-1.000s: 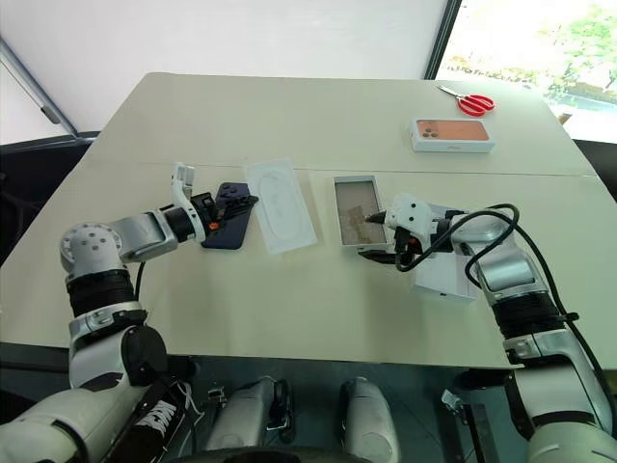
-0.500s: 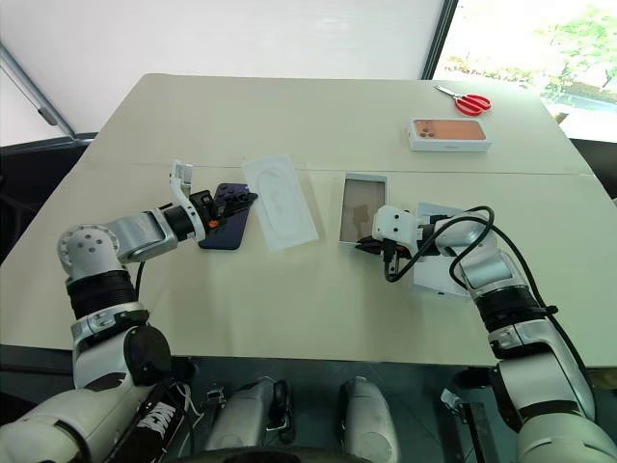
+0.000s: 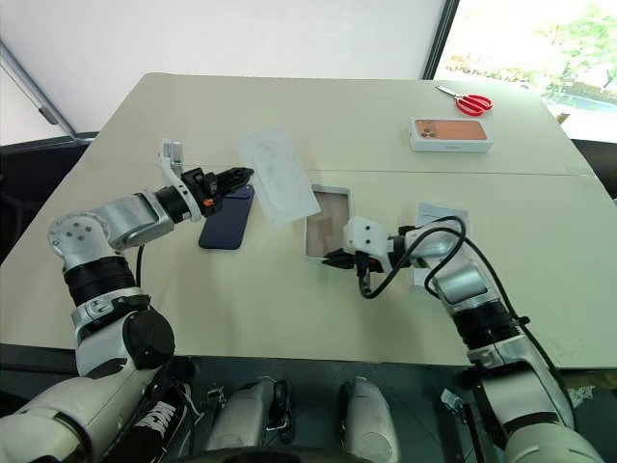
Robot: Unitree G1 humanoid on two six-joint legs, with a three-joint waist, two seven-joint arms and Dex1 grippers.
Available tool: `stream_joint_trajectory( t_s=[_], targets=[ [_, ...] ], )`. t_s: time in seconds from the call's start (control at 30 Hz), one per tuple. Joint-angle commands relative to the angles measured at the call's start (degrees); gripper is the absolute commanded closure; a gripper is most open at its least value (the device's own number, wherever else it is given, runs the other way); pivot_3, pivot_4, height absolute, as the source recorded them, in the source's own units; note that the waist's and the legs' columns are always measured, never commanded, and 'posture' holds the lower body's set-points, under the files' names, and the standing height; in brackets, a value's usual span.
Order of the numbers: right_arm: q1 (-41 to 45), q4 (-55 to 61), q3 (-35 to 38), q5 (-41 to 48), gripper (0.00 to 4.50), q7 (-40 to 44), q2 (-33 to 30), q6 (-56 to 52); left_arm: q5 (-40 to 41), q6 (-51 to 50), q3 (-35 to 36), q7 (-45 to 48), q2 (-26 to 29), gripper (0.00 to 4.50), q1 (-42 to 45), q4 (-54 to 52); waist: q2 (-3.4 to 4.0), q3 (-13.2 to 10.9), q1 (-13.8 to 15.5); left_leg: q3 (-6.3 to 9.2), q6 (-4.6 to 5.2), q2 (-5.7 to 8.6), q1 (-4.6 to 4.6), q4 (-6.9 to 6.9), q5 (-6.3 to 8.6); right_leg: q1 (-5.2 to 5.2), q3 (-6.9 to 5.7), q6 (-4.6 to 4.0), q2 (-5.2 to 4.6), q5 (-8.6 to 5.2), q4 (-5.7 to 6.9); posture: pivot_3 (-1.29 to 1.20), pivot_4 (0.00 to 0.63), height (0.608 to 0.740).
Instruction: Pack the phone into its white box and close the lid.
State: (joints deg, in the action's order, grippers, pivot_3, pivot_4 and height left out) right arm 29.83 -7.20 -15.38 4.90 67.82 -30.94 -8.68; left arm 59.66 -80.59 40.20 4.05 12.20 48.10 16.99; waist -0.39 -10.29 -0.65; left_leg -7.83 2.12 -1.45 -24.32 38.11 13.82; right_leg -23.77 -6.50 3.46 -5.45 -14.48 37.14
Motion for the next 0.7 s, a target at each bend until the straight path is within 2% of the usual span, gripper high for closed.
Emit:
stream_joint_trajectory(
  t_s=[0.03, 0.17, 0.27, 0.37, 0.5, 0.6, 0.7],
  targets=[
    [-0.7, 6.6, -0.4, 2.3, 3.54, -1.4, 1.8, -4.4, 1.8, -0.1, -0.6, -0.3, -0.2, 4.5, 0.5, -1.4, 0.0, 0.0, 0.0, 0.0, 0.0, 0.01, -0.01, 0.0, 0.0, -0.01, 0.0, 0.0, -0.01, 0.0, -0.01, 0.0, 0.15, 0.738],
    [-0.5, 7.5, 0.0, 0.2, 1.48, -4.6, 1.9, -3.2, 1.4, -0.9, -3.0, 0.4, -0.4, 4.5, -1.5, -2.9, 0.0, 0.0, 0.0, 0.0, -0.02, 0.01, -0.01, 0.0, 0.01, -0.01, 0.0, 0.0, -0.01, 0.0, 0.0, 0.0, 0.15, 0.738],
    [-1.2, 9.4, 1.8, 2.4, 0.04, -3.0, -0.7, -4.2, 2.0, -1.2, -4.2, 1.4, -0.5, 4.5, -2.3, -3.7, 0.0, 0.0, 0.1, 0.0, -0.1, 0.02, -0.01, 0.0, 0.06, -0.01, 0.0, 0.0, -0.01, 0.0, -0.01, 0.0, 0.15, 0.738],
    [-3.3, 11.3, 5.8, 6.3, 0.04, 1.2, -6.7, -5.1, 0.8, -0.7, -6.6, 2.7, -0.2, 4.5, -2.8, -4.2, -0.03, 0.0, 0.3, 0.01, -0.01, 0.03, -0.05, 0.0, 0.01, -0.03, -0.01, 0.0, -0.02, 0.0, -0.02, 0.0, 0.15, 0.738],
    [-4.5, 9.9, 12.2, 9.8, 0.04, 2.6, -12.8, -5.0, 0.2, -0.5, -9.3, 4.9, 0.1, 4.5, -2.3, -3.1, -0.06, 0.0, 0.1, 0.0, -0.09, 0.04, -0.04, 0.0, 0.08, -0.02, -0.01, 0.0, -0.03, 0.0, -0.04, 0.0, 0.15, 0.738],
    [-5.1, 8.2, 15.4, 11.0, 0.04, 2.1, -14.1, -4.1, -0.5, 0.1, -11.9, 7.4, -0.5, 4.5, -1.7, -1.5, -0.06, 0.0, 0.1, 0.01, 0.0, 0.01, -0.04, -0.02, 0.02, -0.02, -0.01, 0.0, 0.0, 0.0, -0.05, 0.0, 0.15, 0.738],
    [-3.6, 5.0, 17.2, 11.1, 0.04, -0.9, -12.6, -3.0, -2.7, 0.9, -16.8, 11.2, -0.1, 4.5, -1.6, 0.5, -0.07, 0.0, 0.0, 0.0, 0.01, 0.0, -0.03, -0.02, 0.02, -0.02, -0.01, -0.01, 0.01, 0.0, -0.04, 0.0, 0.15, 0.738]
  ],
)
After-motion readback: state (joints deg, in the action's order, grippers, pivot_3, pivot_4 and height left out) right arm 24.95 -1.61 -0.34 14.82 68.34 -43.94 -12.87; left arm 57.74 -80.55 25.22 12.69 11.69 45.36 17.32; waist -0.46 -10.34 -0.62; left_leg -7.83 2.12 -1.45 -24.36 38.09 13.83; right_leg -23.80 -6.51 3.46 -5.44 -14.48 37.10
